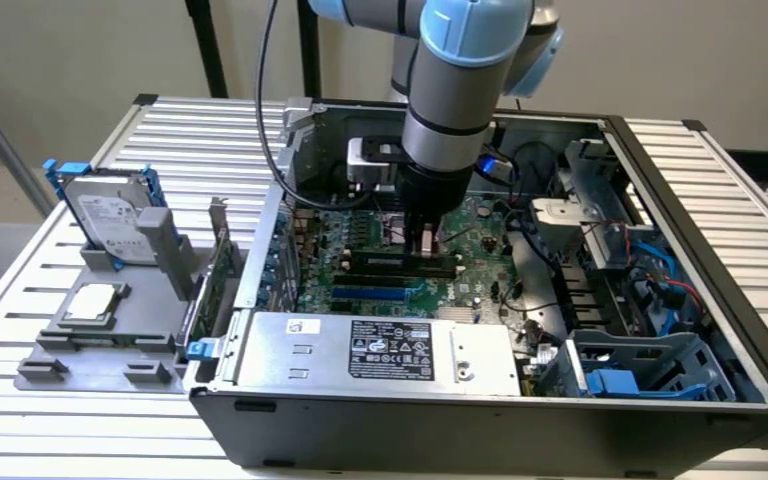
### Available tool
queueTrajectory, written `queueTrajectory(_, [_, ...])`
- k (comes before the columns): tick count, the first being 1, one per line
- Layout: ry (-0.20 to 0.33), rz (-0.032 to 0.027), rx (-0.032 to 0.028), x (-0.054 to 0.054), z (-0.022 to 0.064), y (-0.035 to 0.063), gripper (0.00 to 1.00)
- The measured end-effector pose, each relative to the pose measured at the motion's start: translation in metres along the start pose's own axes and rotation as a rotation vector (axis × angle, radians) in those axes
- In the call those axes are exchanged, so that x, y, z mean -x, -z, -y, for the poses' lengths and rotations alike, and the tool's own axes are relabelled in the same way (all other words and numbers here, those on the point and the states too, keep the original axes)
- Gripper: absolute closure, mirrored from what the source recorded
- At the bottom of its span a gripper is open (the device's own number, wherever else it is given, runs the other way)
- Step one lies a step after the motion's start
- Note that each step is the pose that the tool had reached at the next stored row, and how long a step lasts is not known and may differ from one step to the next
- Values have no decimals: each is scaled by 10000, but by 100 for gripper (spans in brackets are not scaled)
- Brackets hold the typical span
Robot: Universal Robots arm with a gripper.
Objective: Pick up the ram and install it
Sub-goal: 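Insert the ram into the slot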
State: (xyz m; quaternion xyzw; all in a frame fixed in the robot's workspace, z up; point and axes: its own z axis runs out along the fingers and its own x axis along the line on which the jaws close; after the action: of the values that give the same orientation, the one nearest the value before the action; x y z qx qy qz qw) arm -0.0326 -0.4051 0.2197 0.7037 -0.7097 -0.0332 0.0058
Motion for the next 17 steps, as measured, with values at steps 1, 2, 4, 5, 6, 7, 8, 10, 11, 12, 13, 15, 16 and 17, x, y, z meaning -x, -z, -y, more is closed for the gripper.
queueTrajectory(1, [-17,0,-1,0,0,-2,86])
queueTrajectory(2, [-30,2,-1,0,0,-5,86])
queueTrajectory(4, [-45,1,-2,0,1,-11,86])
queueTrajectory(5, [-50,1,-3,0,1,-15,86])
queueTrajectory(6, [-55,0,-2,-1,1,-18,86])
queueTrajectory(7, [-58,-1,-3,-1,2,-21,86])
queueTrajectory(8, [-60,-3,-2,-1,2,-22,86])
queueTrajectory(10, [-63,-3,-2,0,2,-25,86])
queueTrajectory(11, [-65,-4,-2,-1,2,-26,86])
queueTrajectory(12, [-67,-4,-2,-1,1,-26,84])
queueTrajectory(13, [-68,-3,-3,0,1,-27,84])
queueTrajectory(15, [-68,-3,-3,0,1,-26,78])
queueTrajectory(16, [-68,-3,-3,0,1,-20,78])
queueTrajectory(17, [-68,0,-4,1,0,-4,78])
